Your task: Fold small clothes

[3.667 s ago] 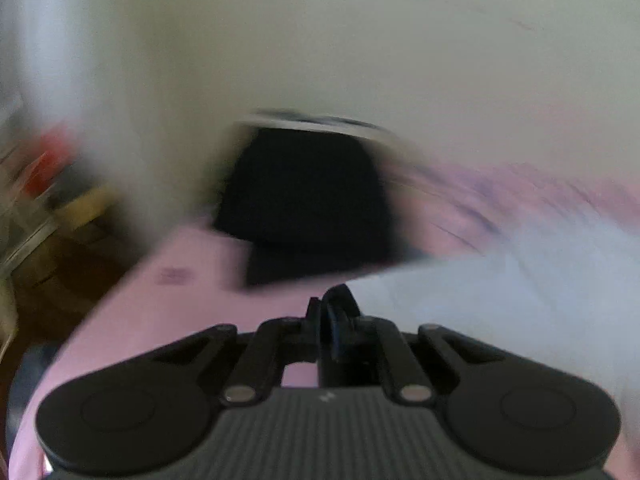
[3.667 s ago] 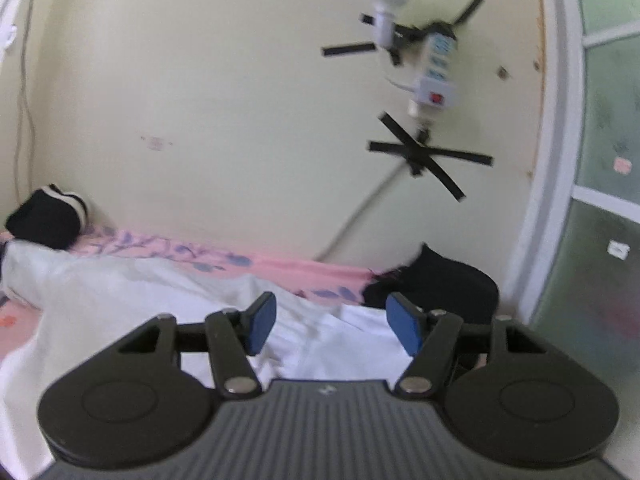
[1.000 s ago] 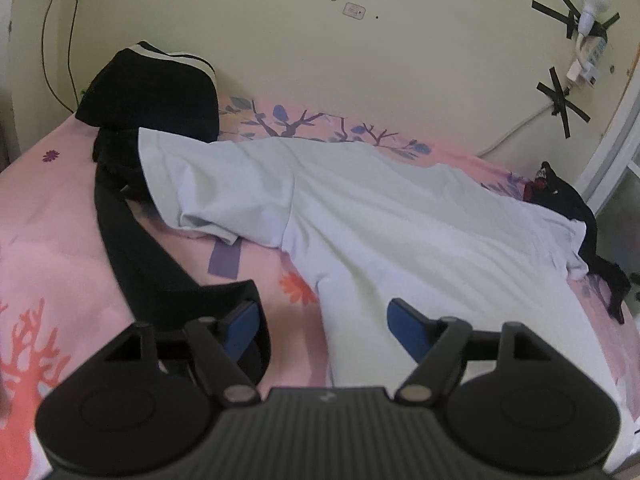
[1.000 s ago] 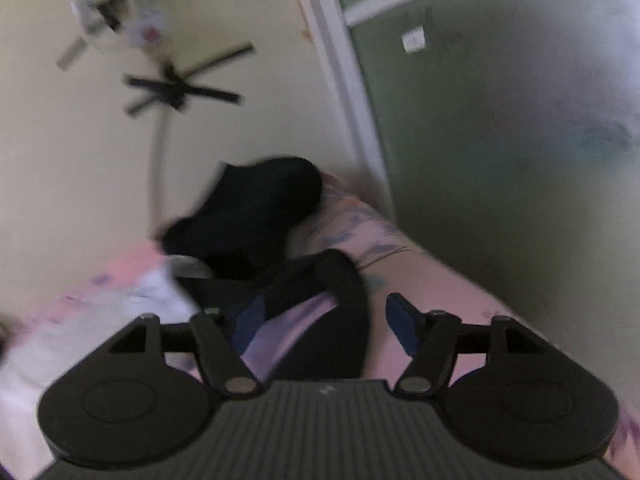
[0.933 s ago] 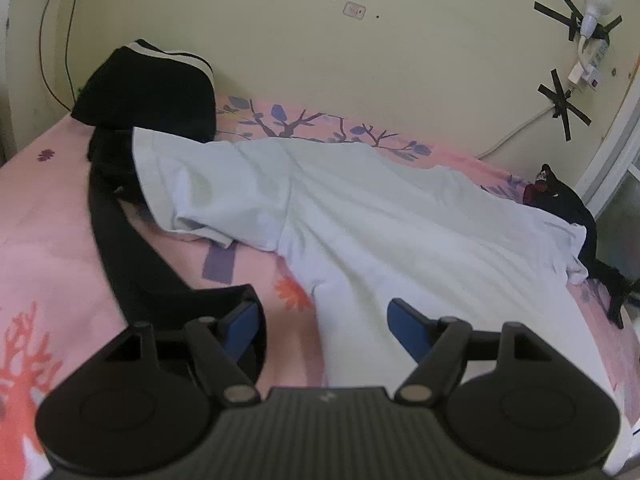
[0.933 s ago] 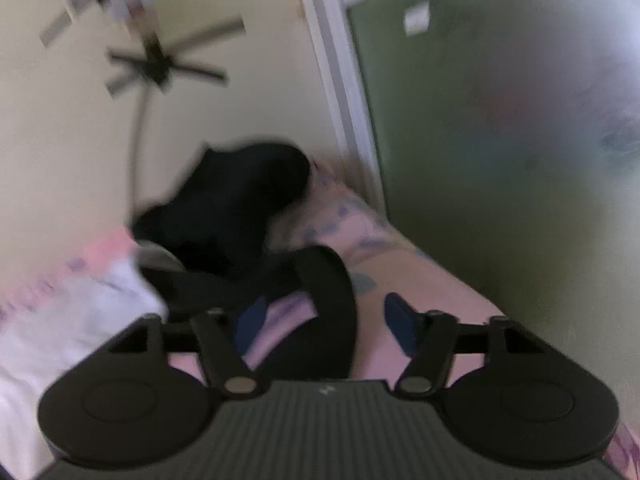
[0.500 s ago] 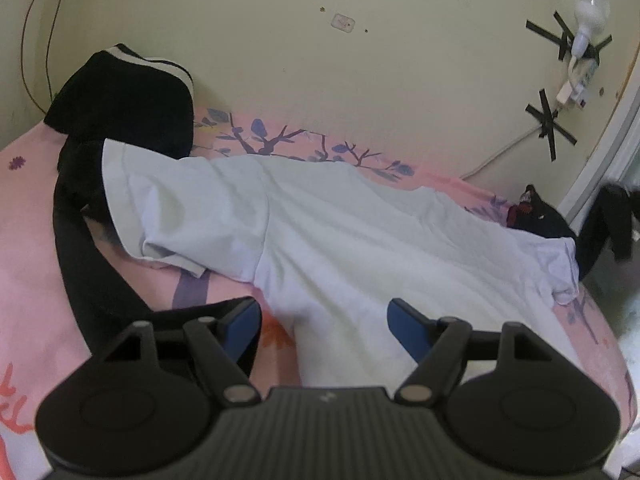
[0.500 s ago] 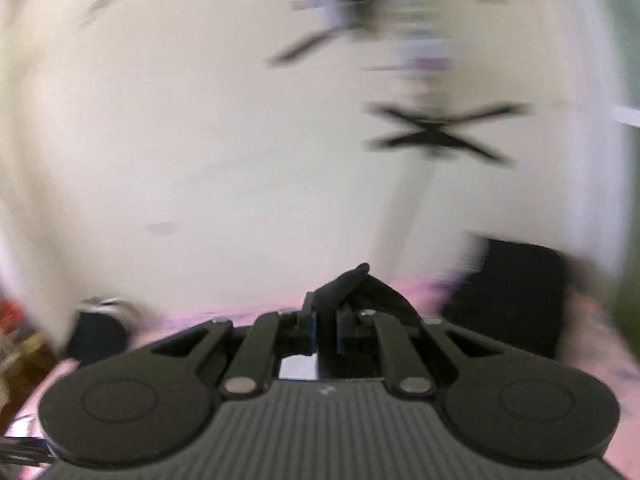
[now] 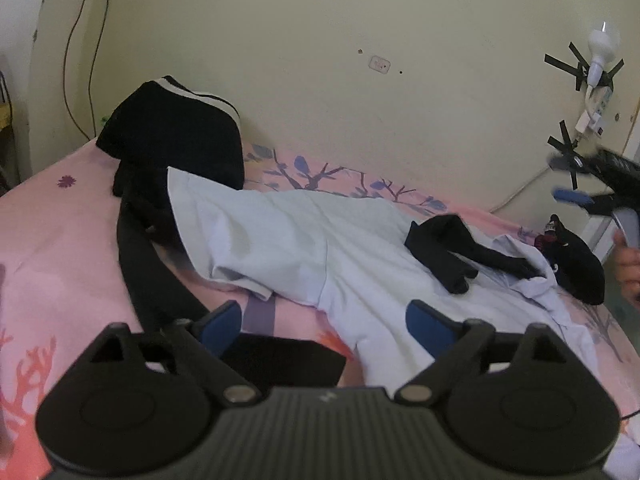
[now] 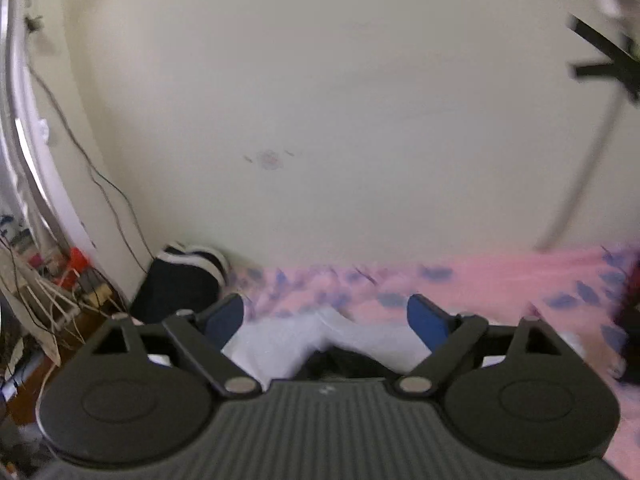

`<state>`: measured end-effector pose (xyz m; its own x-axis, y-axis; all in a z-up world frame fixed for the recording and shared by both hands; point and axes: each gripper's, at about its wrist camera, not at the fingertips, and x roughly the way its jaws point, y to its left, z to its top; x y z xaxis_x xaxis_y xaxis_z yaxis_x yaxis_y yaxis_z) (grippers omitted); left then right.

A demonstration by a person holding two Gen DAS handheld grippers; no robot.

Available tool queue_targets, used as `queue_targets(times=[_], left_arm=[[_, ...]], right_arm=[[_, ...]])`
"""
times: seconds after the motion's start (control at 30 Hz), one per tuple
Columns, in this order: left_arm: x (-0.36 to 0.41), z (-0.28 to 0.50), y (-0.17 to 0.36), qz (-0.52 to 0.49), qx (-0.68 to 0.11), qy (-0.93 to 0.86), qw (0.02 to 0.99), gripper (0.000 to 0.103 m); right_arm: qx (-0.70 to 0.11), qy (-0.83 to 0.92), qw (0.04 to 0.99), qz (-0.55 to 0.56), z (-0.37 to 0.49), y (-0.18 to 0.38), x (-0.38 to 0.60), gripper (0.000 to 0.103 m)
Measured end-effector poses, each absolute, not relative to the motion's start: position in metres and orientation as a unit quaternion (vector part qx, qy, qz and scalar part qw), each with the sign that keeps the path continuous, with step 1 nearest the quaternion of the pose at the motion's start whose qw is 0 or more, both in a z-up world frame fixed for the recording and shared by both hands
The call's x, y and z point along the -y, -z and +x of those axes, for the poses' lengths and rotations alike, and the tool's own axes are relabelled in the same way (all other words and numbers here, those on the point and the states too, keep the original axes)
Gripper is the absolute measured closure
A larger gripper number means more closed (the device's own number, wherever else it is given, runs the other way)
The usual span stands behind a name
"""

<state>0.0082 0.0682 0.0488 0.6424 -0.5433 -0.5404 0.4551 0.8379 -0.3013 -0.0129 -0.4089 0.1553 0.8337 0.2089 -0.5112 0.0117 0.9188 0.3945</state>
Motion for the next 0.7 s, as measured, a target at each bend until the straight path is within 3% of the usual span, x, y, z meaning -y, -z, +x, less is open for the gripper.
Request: queue_targets(times=[0.13,0.17,0.2,0.23,0.3,0.43,0.5,0.53,0.6,0.67,0.7], left_arm=[[-0.055,0.011,-0.047,-0.06,-0.317,0.291,0.901,0.011],[-0.051,0.01,-0.047,-0.057,-0.315,0.293,0.901,0.011],[-0.048,0.009,-0.046,-0.055,-0.316,0.294,0.901,0.011],[-0.046,0.008,-0.046,-0.053,-0.317,0.296,0.9,0.011],[-0.044,0.006,-0.046,-0.051,-0.318,0.297,0.899,0.011],[-0.056,0.0,-0.05,-0.049,-0.322,0.273,0.905,0.012],[-0.076,-0.006,-0.054,-0.054,-0.315,0.249,0.914,0.012],[-0.09,-0.01,-0.056,-0.059,-0.311,0.235,0.919,0.012],[-0.114,-0.013,-0.059,-0.074,-0.31,0.209,0.925,0.011],[-0.14,-0.017,-0.061,-0.092,-0.31,0.182,0.929,0.011],[-0.151,-0.02,-0.062,-0.099,-0.308,0.169,0.931,0.011]], right_arm=[[-0.316,-0.014,0.924,0.217,-0.036,-0.138,0.45,0.021],[-0.321,0.0,0.921,0.222,-0.042,-0.132,0.456,0.025],[-0.328,0.019,0.916,0.229,-0.046,-0.124,0.464,0.04],[-0.339,0.03,0.91,0.238,-0.046,-0.116,0.47,0.066],[-0.363,0.032,0.894,0.261,-0.047,-0.092,0.474,0.089],[-0.41,0.023,0.879,0.244,-0.024,-0.038,0.457,0.1],[-0.407,0.031,0.883,0.231,-0.021,-0.039,0.455,0.096],[-0.404,0.032,0.883,0.237,-0.022,-0.044,0.455,0.075],[-0.365,0.027,0.905,0.216,-0.035,-0.072,0.447,0.071],[-0.331,0.013,0.928,0.173,-0.044,-0.098,0.428,0.058],[-0.313,0.007,0.937,0.157,-0.047,-0.109,0.415,0.045]])
